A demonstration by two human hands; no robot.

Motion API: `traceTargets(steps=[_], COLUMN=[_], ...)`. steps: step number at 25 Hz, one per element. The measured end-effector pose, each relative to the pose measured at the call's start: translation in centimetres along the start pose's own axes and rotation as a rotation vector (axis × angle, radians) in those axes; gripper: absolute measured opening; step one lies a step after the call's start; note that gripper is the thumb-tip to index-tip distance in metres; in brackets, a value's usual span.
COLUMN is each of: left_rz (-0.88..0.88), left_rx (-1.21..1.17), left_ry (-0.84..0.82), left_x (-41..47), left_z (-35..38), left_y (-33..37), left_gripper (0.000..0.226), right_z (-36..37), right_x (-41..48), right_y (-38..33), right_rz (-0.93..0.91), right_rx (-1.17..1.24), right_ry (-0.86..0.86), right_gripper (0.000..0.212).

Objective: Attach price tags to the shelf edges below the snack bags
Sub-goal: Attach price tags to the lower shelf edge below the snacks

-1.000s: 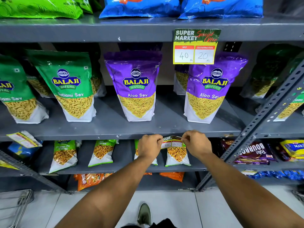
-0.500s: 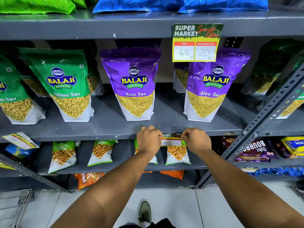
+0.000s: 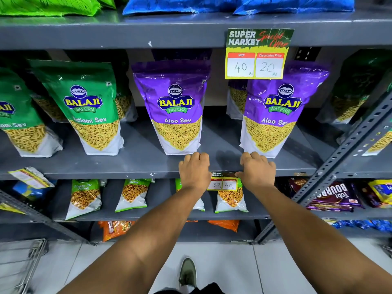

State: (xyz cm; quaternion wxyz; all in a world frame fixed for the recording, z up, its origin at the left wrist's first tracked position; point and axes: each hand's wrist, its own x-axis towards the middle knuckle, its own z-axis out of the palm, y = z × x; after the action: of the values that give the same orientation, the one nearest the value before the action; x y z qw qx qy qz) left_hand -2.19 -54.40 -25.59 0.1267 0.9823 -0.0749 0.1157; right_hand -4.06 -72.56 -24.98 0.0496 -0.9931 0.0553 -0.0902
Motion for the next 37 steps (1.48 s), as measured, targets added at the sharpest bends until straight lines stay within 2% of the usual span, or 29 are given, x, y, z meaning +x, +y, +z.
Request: traceTargets(steps=[3, 8, 14, 19, 26, 30, 32, 34, 37], left_rz=[0.093, 0.297, 0.209, 0.085, -0.197, -0.536, -0.665, -0.646, -0.374], left_rx=[0.014, 0.186, 0.282, 0.343, 0.349, 0.085, -0.068, -0.087, -0.043], left_ry=[0.007, 0.155, 0.129, 0.081, 0.036, 0.118, 0.096, 0.091, 0.149], left_x=[-0.7, -0.7, -3.8, -11.1, -17.8, -17.1, -16.4, -15.1, -11.5], left_z=[-0.5, -2.1, -3.9, -6.0, -10.4, -11.0, -11.0, -11.8, -14.6], left_y=[-1.3, -5.6, -9.9, -16.7, -30.2, -38.5, -42.1, -46.1, -51.0], left_gripper=[0.038, 0.056, 0.060, 0.060, 0.060, 0.062, 0.061, 0.057, 0.045], right_z=[-0.1, -1.7, -3.8, -2.8, 0.8, 1.0, 1.0, 1.9, 4.8], right_x=[-1.1, -2.3, -4.1, -6.5, -9.3, -8.2, -7.0, -6.1, -5.9], right_y=[0.8, 2.9, 3.2, -0.9, -12.2, -22.2, -28.4, -35.6, -45.1], right_rz=[-0.041, -0.146, -0.191, -0.260, -0.406, -0.508, -0.532, -0.478, -0.351], right_rx=[-0.042, -0.129, -0.217, -0.187, -0.129, -0.115, -0.060, 0.071, 0.316], right_ry=[-0.012, 0.022, 0.015, -0.017, -0.129, -0.122, -0.149, -0.261, -0.410], right_gripper=[0.048, 0.056, 0.059, 0.061, 0.061, 0.056, 0.049, 0.042, 0.033])
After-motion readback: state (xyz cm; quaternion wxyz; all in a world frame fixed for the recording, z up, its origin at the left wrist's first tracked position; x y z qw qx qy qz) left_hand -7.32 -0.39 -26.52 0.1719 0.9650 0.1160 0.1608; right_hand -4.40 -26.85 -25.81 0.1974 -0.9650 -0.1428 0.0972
